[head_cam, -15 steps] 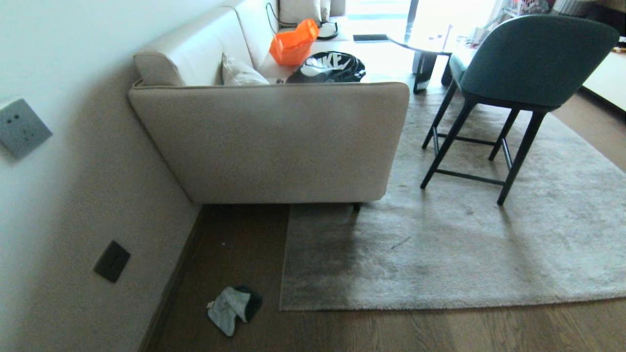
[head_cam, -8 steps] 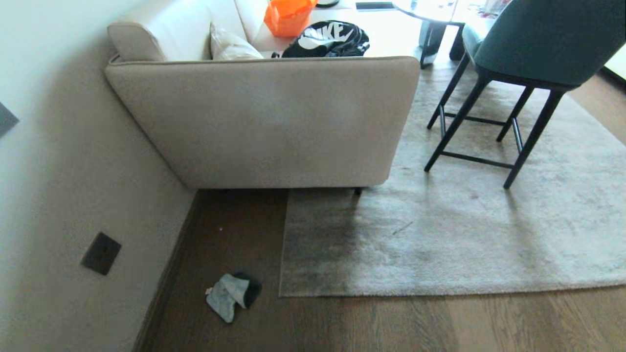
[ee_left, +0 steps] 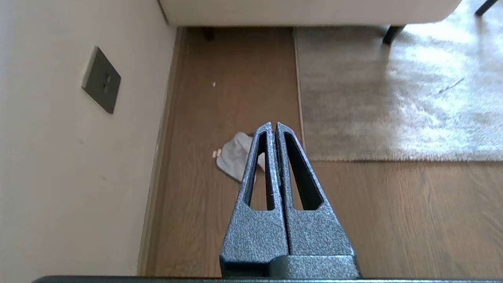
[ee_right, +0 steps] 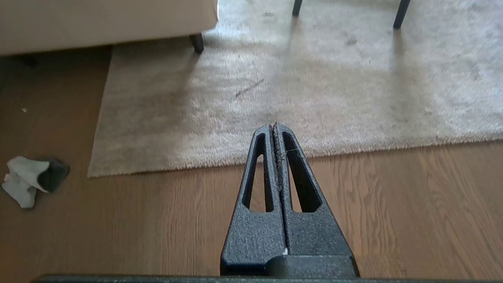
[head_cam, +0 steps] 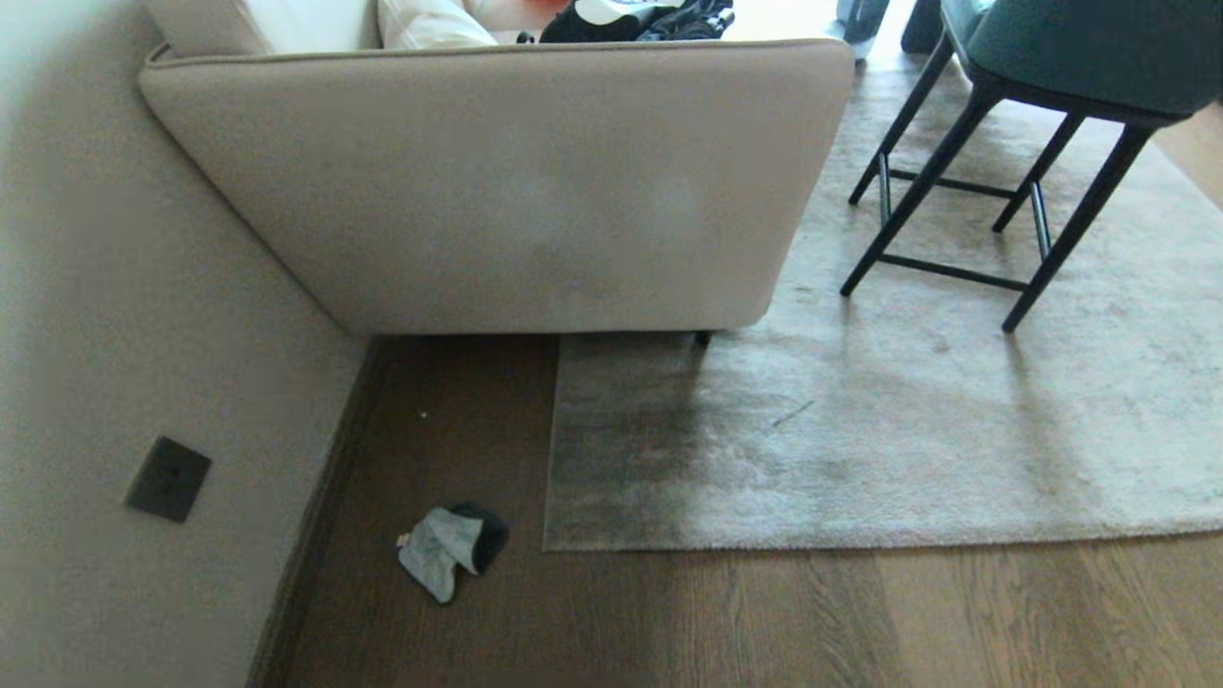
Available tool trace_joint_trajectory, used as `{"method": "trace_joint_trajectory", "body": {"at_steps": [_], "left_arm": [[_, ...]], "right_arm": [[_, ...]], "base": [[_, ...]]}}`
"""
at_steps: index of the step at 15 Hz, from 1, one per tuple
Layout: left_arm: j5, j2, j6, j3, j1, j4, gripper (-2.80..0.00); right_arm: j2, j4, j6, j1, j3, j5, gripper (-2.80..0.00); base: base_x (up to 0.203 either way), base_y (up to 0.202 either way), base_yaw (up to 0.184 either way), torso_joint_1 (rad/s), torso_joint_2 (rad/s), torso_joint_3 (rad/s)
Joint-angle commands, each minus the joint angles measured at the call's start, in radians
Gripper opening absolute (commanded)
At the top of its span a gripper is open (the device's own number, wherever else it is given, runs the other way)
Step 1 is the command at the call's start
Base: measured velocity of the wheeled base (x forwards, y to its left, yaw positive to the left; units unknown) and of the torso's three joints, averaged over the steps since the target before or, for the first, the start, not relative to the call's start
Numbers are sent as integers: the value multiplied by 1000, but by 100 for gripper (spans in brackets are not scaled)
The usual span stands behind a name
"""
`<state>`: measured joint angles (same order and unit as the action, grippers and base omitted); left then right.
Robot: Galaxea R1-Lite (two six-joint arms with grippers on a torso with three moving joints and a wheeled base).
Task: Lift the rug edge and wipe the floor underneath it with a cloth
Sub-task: Pick up the rag
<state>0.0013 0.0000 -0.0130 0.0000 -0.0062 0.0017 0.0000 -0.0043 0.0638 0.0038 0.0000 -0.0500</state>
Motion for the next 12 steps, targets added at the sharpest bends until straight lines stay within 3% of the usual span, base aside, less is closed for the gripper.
{"method": "trace_joint_trajectory", "body": {"at_steps": [1,12], "left_arm": [[0,0,0,0,0,0,-280],[0,0,-1,0,0,0,-280]], "right_arm": [[0,0,1,0,0,-1,-280],[0,0,1,-1,0,-1,-280]], "base": [[0,0,0,6,2,-198],[0,0,0,4,5,-196]]}}
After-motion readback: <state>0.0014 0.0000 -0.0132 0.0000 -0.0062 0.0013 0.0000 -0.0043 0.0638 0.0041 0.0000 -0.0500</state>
